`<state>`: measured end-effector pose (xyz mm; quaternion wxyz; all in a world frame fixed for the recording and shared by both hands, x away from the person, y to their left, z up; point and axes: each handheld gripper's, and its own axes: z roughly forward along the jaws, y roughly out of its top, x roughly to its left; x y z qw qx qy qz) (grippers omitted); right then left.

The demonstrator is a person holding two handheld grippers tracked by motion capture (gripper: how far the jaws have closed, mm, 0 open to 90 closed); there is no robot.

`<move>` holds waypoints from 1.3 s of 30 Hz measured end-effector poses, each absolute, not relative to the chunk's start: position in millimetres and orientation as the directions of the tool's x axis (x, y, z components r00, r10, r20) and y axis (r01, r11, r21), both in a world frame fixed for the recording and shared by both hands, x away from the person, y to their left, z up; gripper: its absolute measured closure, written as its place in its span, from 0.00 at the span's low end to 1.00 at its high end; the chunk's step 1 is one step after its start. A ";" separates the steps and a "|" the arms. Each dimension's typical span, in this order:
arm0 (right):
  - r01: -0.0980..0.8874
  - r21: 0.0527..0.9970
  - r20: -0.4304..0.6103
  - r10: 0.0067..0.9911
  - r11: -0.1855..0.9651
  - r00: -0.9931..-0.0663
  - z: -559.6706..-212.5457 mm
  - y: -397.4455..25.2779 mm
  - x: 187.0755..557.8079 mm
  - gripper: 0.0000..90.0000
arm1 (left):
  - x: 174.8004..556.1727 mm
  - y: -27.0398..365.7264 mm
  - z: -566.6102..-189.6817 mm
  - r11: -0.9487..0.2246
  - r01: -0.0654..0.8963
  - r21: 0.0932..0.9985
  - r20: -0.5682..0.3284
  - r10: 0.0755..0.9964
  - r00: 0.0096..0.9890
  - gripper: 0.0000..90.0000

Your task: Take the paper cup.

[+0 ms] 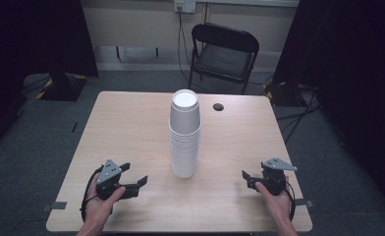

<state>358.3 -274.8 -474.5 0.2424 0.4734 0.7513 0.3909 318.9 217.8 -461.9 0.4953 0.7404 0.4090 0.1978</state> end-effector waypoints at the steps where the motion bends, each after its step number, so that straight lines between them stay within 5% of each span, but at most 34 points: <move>1: 0.520 0.818 0.004 0.901 0.246 -0.434 -474.4 -275.0 357.8 0.18 | 319.0 217.6 -461.8 -0.174 0.410 0.895 -0.113 0.802 0.586 0.18; 24: 0.498 0.821 0.095 0.794 0.278 -0.600 -459.8 -263.1 344.5 0.37 | 315.1 204.6 -436.3 -0.125 0.398 0.909 -0.159 0.777 0.608 0.17; 39: 0.512 0.814 0.119 0.784 0.275 -0.610 -457.1 -253.7 341.3 0.31 | 317.5 182.2 -387.3 -0.161 0.312 0.936 -0.119 0.691 0.713 0.19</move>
